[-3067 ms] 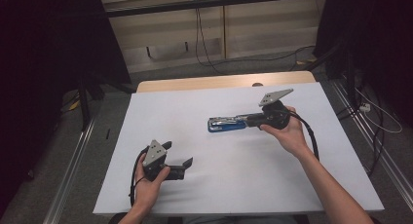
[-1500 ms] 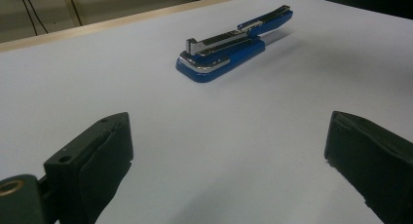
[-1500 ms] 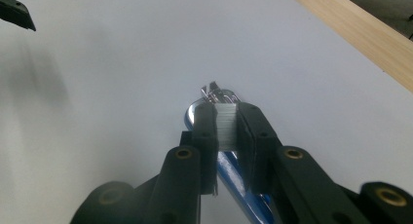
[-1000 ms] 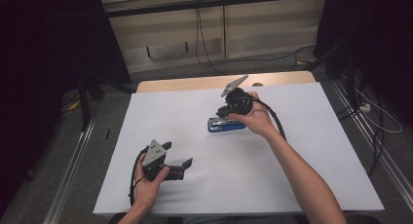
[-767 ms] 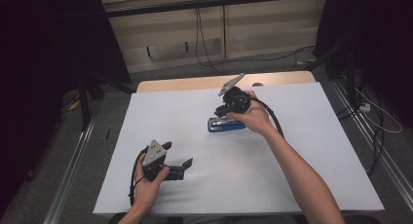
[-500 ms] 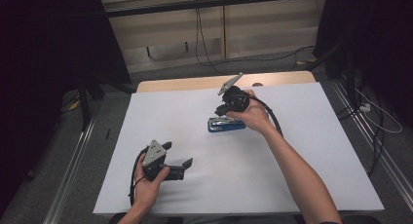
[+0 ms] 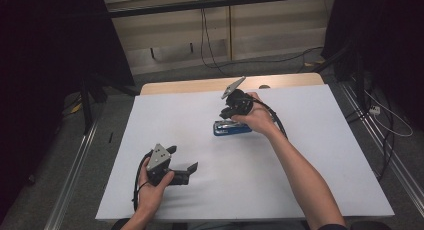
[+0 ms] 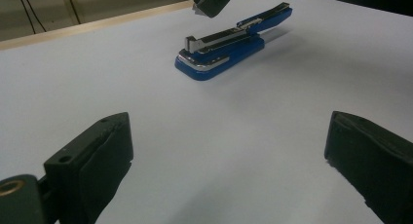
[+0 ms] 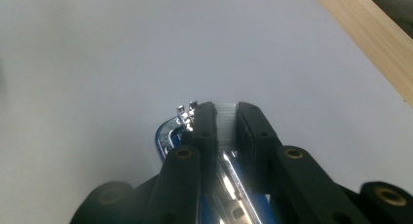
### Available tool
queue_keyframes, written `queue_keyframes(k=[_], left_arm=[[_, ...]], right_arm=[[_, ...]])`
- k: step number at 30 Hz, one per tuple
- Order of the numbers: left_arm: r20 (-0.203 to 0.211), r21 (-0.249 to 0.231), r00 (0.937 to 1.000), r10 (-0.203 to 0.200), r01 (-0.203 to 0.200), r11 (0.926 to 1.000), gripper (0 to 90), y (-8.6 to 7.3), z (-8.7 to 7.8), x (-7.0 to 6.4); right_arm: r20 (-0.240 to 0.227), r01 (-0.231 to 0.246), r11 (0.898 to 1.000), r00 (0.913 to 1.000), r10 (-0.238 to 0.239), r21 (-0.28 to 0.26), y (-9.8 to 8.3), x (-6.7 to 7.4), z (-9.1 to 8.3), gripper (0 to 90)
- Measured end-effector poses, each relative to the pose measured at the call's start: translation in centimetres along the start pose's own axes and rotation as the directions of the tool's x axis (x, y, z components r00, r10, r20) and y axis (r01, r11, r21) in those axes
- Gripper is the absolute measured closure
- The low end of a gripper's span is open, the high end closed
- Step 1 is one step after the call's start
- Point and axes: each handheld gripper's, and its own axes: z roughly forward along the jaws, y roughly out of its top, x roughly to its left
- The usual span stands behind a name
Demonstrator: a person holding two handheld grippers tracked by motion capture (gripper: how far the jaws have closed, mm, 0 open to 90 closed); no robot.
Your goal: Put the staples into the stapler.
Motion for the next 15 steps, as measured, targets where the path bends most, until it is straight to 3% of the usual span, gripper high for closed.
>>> queue_keyframes(k=[5, 15], left_arm=[[0.001, 0.000, 1.0000, -0.002, 0.002, 1.0000, 3.9, 0.01, -0.08, -0.02], [0.003, 0.000, 1.0000, -0.002, 0.002, 1.0000, 3.9, 0.01, -0.09, -0.03]], right_arm=[[-0.008, 0.009, 1.000, 0.9999, -0.009, -0.001, 0.08, -0.10, 0.34, 79.4], [-0.033, 0.074, 0.997, 0.9968, -0.073, 0.027, 0.25, 0.01, 1.04, 79.4]])
